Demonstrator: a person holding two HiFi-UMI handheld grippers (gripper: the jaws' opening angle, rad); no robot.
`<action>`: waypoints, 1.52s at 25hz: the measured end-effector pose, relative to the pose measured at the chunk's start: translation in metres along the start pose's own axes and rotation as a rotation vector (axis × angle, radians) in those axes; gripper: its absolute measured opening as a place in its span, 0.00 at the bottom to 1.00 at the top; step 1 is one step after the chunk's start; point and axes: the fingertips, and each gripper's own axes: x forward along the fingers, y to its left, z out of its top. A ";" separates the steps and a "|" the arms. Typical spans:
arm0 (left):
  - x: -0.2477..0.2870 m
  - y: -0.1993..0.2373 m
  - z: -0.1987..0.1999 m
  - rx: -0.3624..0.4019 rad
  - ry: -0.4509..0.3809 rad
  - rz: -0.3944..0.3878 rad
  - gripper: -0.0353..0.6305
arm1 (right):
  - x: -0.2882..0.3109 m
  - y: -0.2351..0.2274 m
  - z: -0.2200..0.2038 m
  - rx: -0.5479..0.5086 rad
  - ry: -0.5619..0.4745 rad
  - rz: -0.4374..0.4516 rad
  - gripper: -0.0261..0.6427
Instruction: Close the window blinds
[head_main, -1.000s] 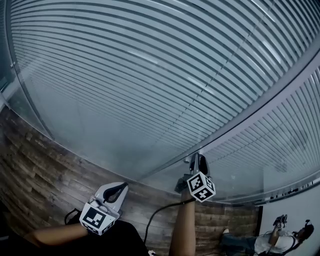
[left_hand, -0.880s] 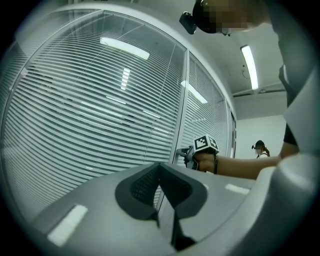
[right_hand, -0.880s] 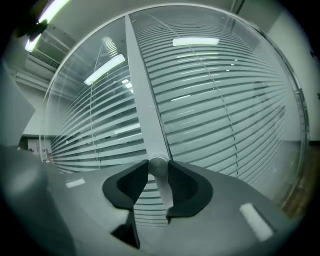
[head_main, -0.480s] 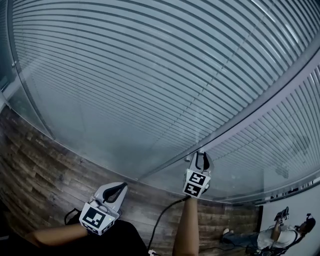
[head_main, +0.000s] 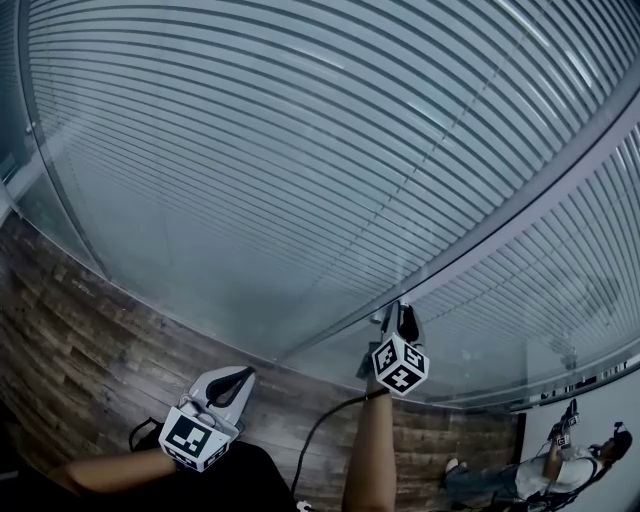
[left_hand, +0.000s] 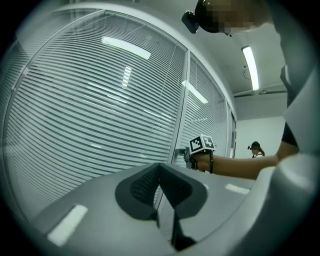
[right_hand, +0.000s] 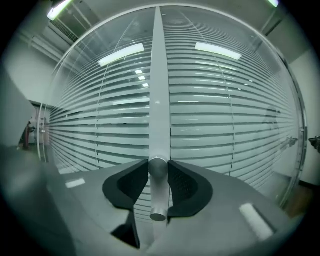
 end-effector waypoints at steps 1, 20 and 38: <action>-0.001 0.000 0.000 0.001 0.000 0.003 0.06 | -0.001 0.000 0.000 -0.032 0.000 -0.009 0.23; -0.024 0.017 0.000 -0.014 -0.017 0.032 0.06 | -0.094 0.058 -0.025 -0.047 -0.074 0.070 0.14; -0.057 0.039 0.002 -0.005 -0.022 0.032 0.06 | -0.255 0.208 -0.055 -0.147 -0.124 0.236 0.04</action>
